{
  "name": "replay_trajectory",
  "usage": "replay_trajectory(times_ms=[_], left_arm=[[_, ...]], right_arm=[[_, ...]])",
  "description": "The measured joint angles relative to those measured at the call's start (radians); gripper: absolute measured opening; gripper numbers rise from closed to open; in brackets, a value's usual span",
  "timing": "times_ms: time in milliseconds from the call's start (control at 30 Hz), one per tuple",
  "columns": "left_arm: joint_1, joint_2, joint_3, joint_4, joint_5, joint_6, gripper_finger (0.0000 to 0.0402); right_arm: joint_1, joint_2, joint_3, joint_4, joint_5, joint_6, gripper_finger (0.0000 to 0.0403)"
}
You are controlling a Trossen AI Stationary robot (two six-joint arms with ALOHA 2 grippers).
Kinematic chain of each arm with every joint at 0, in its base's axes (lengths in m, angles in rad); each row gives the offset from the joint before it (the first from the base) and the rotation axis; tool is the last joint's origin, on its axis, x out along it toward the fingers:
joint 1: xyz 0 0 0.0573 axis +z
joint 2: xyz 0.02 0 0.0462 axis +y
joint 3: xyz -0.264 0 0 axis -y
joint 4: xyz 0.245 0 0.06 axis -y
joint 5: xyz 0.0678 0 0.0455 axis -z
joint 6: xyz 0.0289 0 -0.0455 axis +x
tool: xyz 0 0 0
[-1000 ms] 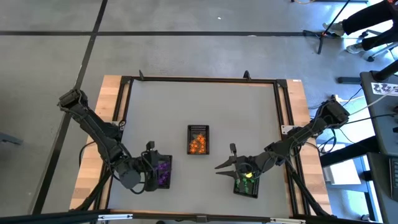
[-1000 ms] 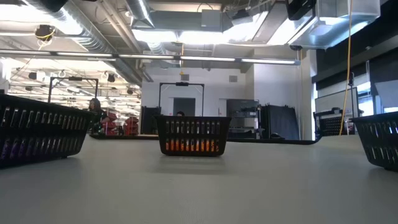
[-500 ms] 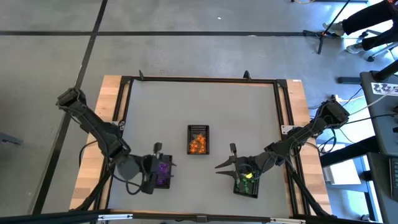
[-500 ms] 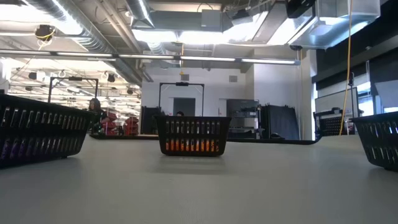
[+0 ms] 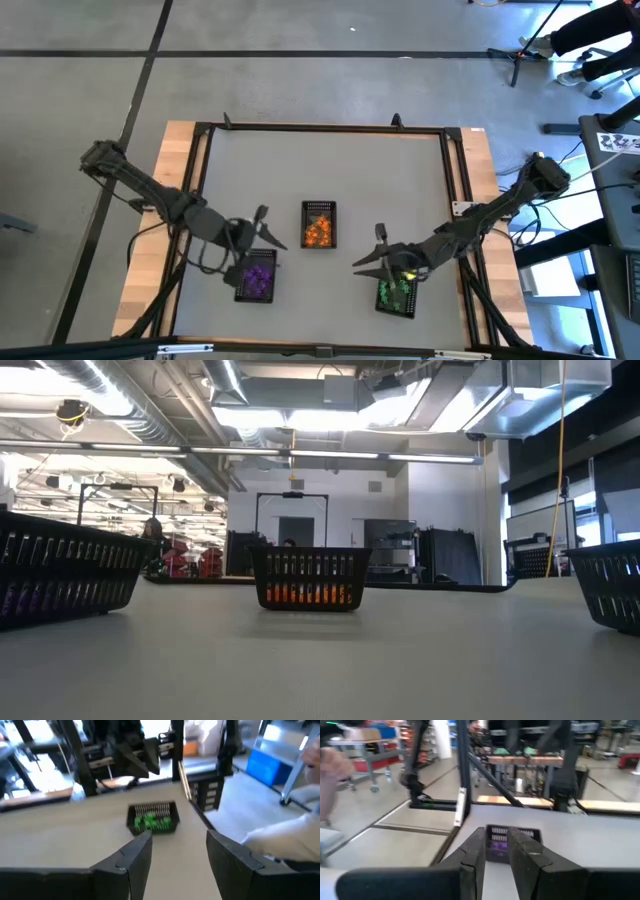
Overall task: Sort Halloween decoration
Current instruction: Return to Home Position
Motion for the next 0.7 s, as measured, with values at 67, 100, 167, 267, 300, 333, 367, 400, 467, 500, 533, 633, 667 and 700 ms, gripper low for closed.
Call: replay_trajectory(times_ms=[67, 100, 167, 267, 300, 333, 367, 400, 467, 500, 533, 633, 667, 700], left_arm=[[0.025, -0.041, 0.000, 0.006, 0.011, 0.028, 0.0179], [0.040, -0.059, 0.000, 0.009, 0.011, 0.038, 0.0179], [0.071, -0.099, 0.000, 0.009, 0.016, 0.058, 0.0179], [0.131, -0.139, -0.001, 0.005, 0.078, 0.085, 0.0179], [0.153, -0.149, -0.002, 0.003, 0.103, 0.087, 0.0179], [0.176, -0.157, -0.002, 0.002, 0.127, 0.087, 0.0179], [0.199, -0.163, -0.003, 0.001, 0.151, 0.087, 0.0179], [0.225, -0.167, -0.003, 0.001, 0.173, 0.090, 0.0179], [0.279, -0.168, -0.002, 0.001, 0.224, 0.107, 0.0179], [0.307, -0.166, -0.003, -0.003, 0.259, 0.114, 0.0179], [0.337, -0.164, -0.004, -0.005, 0.295, 0.119, 0.0179], [0.434, -0.163, -0.027, 0.015, 0.393, 0.124, 0.0179], [0.465, -0.163, -0.038, 0.028, 0.417, 0.124, 0.0179], [0.496, -0.163, -0.049, 0.040, 0.440, 0.121, 0.0179]], right_arm=[[0.001, -0.062, 0.000, -0.053, -0.013, -0.013, 0.0079], [0.001, -0.092, 0.000, -0.079, -0.020, -0.025, 0.0079], [0.001, -0.147, 0.000, -0.139, -0.029, -0.052, 0.0079], [0.000, -0.214, 0.000, -0.208, -0.024, -0.099, 0.0079], [0.000, -0.230, 0.000, -0.226, -0.013, -0.120, 0.0079], [0.000, -0.243, 0.000, -0.242, 0.000, -0.143, 0.0079], [-0.003, -0.254, 0.000, -0.262, 0.020, -0.160, 0.0079], [-0.011, -0.260, 0.000, -0.276, 0.032, -0.164, 0.0079], [-0.042, -0.267, 0.000, -0.293, 0.019, -0.162, 0.0079], [-0.062, -0.270, 0.000, -0.305, -0.003, -0.161, 0.0079], [-0.086, -0.271, 0.000, -0.306, -0.033, -0.157, 0.0079], [-0.181, -0.271, 0.000, -0.325, -0.150, -0.133, 0.0079], [-0.217, -0.268, -0.001, -0.325, -0.193, -0.131, 0.0079], [-0.253, -0.267, -0.006, -0.318, -0.234, -0.130, 0.0079]])
